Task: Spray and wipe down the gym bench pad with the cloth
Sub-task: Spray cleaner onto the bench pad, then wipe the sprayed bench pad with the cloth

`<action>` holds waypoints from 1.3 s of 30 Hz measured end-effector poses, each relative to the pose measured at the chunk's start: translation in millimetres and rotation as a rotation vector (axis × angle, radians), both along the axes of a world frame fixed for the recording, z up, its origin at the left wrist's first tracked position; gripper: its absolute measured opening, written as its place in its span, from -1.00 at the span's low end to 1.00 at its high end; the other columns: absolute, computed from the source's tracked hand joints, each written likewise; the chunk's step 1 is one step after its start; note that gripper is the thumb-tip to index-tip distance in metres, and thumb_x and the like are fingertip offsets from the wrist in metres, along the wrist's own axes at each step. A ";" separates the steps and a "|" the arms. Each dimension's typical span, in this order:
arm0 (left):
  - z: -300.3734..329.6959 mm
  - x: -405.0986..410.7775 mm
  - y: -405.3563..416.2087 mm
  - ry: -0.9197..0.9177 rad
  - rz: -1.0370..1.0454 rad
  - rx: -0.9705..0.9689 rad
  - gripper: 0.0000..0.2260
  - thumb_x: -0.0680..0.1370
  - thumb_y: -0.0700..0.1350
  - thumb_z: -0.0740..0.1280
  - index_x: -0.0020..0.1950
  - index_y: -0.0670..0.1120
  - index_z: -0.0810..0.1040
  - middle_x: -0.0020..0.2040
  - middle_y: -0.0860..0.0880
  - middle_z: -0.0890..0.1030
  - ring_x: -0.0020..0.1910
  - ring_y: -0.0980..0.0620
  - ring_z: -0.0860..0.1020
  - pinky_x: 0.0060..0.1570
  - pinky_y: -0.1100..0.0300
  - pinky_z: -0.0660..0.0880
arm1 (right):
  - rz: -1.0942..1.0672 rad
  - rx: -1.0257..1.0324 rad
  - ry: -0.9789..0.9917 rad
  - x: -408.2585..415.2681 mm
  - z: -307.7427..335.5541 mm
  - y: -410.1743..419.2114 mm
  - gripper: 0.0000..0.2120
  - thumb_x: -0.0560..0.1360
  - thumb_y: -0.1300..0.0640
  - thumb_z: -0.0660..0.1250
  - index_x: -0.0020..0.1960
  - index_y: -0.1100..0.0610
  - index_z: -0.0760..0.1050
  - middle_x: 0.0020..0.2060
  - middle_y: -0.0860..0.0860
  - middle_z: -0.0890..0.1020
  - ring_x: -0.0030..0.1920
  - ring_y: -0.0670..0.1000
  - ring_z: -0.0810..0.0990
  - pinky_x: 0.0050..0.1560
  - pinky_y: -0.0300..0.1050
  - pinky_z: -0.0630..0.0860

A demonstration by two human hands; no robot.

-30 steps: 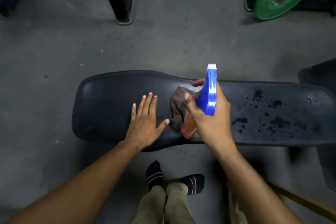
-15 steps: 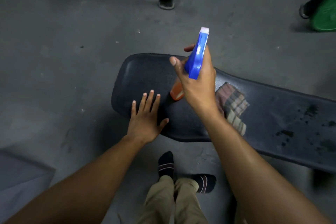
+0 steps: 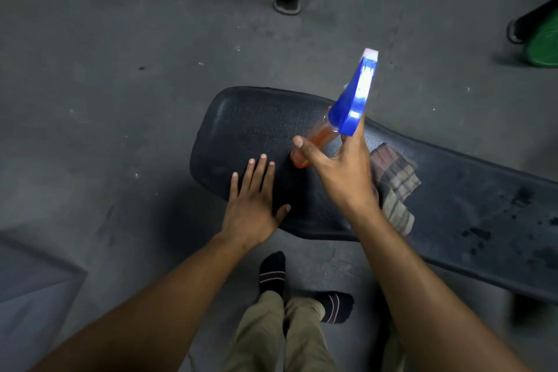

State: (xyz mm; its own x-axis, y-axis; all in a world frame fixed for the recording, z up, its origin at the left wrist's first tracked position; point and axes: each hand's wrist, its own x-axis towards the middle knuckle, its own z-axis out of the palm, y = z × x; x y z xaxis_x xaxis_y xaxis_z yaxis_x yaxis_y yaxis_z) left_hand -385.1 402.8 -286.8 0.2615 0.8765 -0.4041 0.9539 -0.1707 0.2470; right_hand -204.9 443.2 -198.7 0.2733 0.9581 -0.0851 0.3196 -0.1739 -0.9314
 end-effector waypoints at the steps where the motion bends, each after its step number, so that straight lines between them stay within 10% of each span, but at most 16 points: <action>1: 0.7 1.5 -1.3 0.000 -0.005 -0.001 -0.14 0.62 0.30 0.18 0.70 -0.07 -0.19 0.70 -0.05 -0.28 0.68 -0.05 -0.28 0.61 -0.16 -0.25 | 0.002 -0.012 -0.007 1.4 -1.8 -1.0 -0.16 0.40 -0.03 0.61 0.54 0.13 0.29 0.38 -0.01 0.54 0.35 -0.13 0.49 0.34 -0.32 0.40; 8: 7.1 20.6 -17.9 -0.059 -0.017 0.021 -0.16 0.59 0.26 0.28 0.70 -0.09 -0.01 0.72 -0.10 -0.11 0.70 -0.09 -0.15 0.62 -0.18 -0.16 | 0.120 -0.151 -0.073 32.7 -29.7 -34.6 0.04 0.38 0.02 0.63 0.66 -0.07 0.07 0.55 -0.02 0.35 0.55 -0.12 0.31 0.54 -0.07 0.30; 18: 17.1 76.8 -45.0 -0.096 -0.162 -0.035 -0.18 0.63 0.26 0.23 0.71 -0.05 -0.11 0.71 -0.05 -0.23 0.68 -0.02 -0.27 0.59 -0.08 -0.31 | 0.098 -0.422 -0.708 98.1 -69.6 -84.5 -0.46 0.57 0.06 0.38 0.53 0.01 0.34 0.42 0.15 0.42 0.37 0.25 0.39 0.27 0.19 0.52; 29: 23.5 164.8 -36.6 -0.156 -0.402 -0.042 -0.19 0.63 0.24 0.23 0.71 -0.06 -0.08 0.72 -0.04 -0.20 0.68 0.00 -0.24 0.57 -0.04 -0.32 | -0.397 -0.300 -0.220 163.8 -52.4 -158.7 -0.73 0.55 0.23 0.40 0.23 0.05 0.55 0.14 0.00 0.64 0.16 0.01 0.60 0.19 -0.19 0.45; 39: 20.6 288.5 -43.3 -0.166 -0.589 -0.087 -0.20 0.64 0.24 0.23 0.71 -0.06 -0.10 0.72 -0.03 -0.17 0.69 -0.01 -0.21 0.60 -0.06 -0.29 | -0.804 -0.212 -0.178 254.2 -31.9 -228.0 -0.68 0.55 0.23 0.42 0.28 0.04 0.54 0.16 -0.02 0.63 0.14 -0.11 0.58 0.18 -0.44 0.40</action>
